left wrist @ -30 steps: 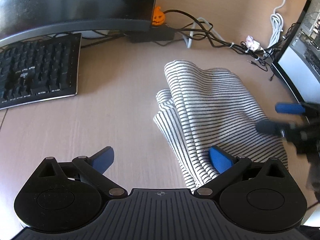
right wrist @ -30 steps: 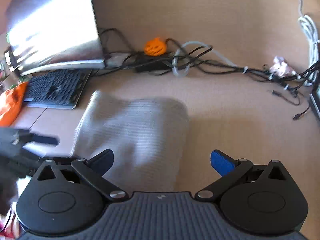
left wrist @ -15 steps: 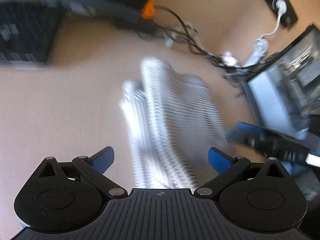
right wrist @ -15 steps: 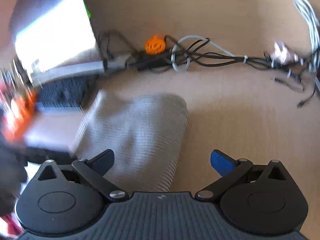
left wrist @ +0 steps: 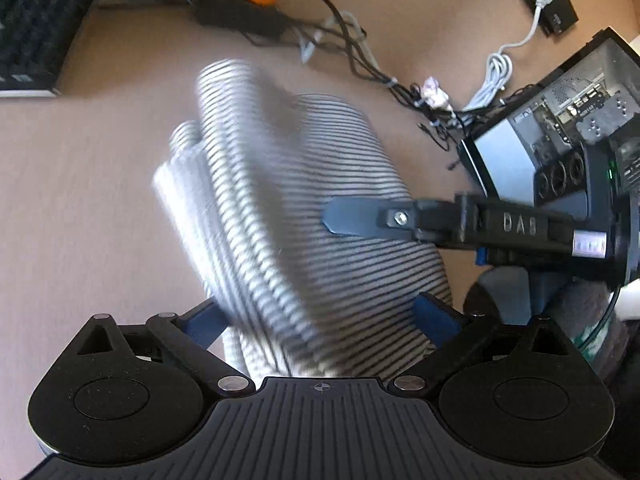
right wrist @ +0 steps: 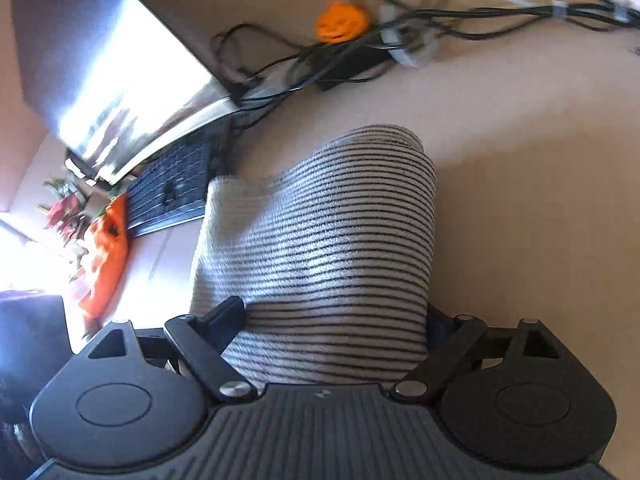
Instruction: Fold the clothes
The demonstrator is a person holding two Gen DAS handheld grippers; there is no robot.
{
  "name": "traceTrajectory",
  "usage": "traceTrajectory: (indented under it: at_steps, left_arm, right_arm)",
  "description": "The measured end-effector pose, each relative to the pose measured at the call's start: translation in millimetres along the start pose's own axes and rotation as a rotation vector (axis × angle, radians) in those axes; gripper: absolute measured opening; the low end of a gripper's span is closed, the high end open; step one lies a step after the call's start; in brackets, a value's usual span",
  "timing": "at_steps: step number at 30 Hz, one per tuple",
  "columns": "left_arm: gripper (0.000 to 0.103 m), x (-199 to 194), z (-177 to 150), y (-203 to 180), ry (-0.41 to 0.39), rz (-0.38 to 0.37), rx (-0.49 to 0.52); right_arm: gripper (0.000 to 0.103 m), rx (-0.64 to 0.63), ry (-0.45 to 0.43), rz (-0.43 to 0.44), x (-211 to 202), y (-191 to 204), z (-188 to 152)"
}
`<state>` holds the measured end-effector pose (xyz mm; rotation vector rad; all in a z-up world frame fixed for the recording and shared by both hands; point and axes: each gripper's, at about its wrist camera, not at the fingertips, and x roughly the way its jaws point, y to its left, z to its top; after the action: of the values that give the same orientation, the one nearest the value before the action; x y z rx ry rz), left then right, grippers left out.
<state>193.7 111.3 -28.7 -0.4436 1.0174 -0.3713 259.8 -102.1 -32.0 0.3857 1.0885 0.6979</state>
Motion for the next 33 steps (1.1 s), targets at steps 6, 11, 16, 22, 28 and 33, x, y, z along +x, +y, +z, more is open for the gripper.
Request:
traceTrajectory:
  at_steps: [6, 11, 16, 22, 28, 33]
  left_arm:
    - [0.1, -49, -4, 59, -0.092, 0.098, -0.065]
    - [0.1, -82, 3, 103, -0.152, 0.176, -0.071]
    - [0.1, -109, 9, 133, -0.195, 0.221, -0.063]
    - [0.099, -140, 2, 148, -0.239, 0.258, -0.035]
    - [0.099, -143, -22, 146, -0.206, 0.226, 0.029]
    - [0.101, -131, -25, 144, -0.194, 0.323, 0.115]
  right_arm:
    - [0.09, -0.032, 0.049, 0.092, 60, 61, 15]
    - [0.09, -0.046, 0.083, 0.116, 116, 115, 24]
    - [0.091, -0.105, 0.087, 0.055, 143, 153, 26]
    - [0.097, -0.178, -0.016, -0.053, 112, 169, 2]
    - [0.102, -0.465, -0.075, -0.184, 71, 200, -49]
    - [0.103, -0.531, -0.054, -0.316, 75, 198, -77]
